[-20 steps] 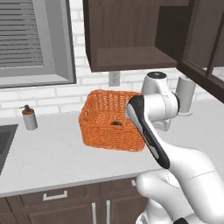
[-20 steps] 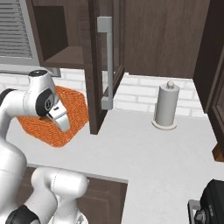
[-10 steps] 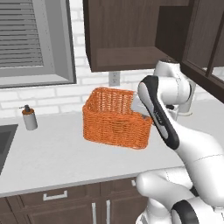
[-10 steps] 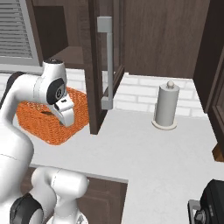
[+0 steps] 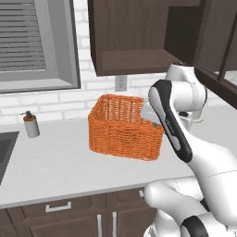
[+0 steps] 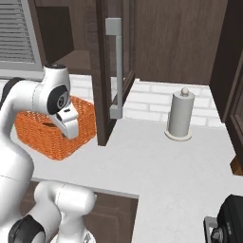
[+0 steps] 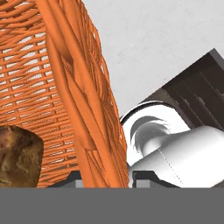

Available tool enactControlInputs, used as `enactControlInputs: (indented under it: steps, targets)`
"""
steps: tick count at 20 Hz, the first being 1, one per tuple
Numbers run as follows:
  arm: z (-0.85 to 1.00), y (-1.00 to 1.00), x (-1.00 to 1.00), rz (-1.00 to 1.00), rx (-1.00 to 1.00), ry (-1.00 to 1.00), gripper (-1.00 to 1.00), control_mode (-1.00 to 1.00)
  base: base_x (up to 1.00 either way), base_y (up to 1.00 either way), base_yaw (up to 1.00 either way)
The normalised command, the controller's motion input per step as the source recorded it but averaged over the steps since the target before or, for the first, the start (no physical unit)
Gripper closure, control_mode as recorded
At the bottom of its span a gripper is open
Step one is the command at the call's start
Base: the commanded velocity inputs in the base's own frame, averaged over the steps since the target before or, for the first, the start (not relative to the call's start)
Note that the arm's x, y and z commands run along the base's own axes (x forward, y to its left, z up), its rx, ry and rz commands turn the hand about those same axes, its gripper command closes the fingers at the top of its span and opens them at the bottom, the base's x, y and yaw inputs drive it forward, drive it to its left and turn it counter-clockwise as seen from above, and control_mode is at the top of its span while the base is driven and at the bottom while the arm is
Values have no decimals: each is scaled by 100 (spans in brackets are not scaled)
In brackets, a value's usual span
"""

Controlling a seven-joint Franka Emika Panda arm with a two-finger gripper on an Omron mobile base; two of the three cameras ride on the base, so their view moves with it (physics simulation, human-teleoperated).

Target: Open the cabinet, pick up the bread from the cabinet and place it in the basket. Then move the basket to the dining counter.

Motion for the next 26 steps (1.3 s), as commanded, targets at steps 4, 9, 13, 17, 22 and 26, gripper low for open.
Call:
enactControlInputs:
  steps: [4,9,13,17,22,26]
  targets:
    - [0,0,-23,0,1,-5,100,-100,0,0,0]
    - [0,0,-11,1,1,-2,100,-100,0,0,0]
    - [0,0,0,0,0,0,100,-100,0,0,0]
    - [0,0,0,0,0,0,100,-100,0,0,0]
    - [-1,3,0,0,0,0,100,-100,0,0,0]
    - [0,3,0,0,0,-1,100,100,-2,10,0]
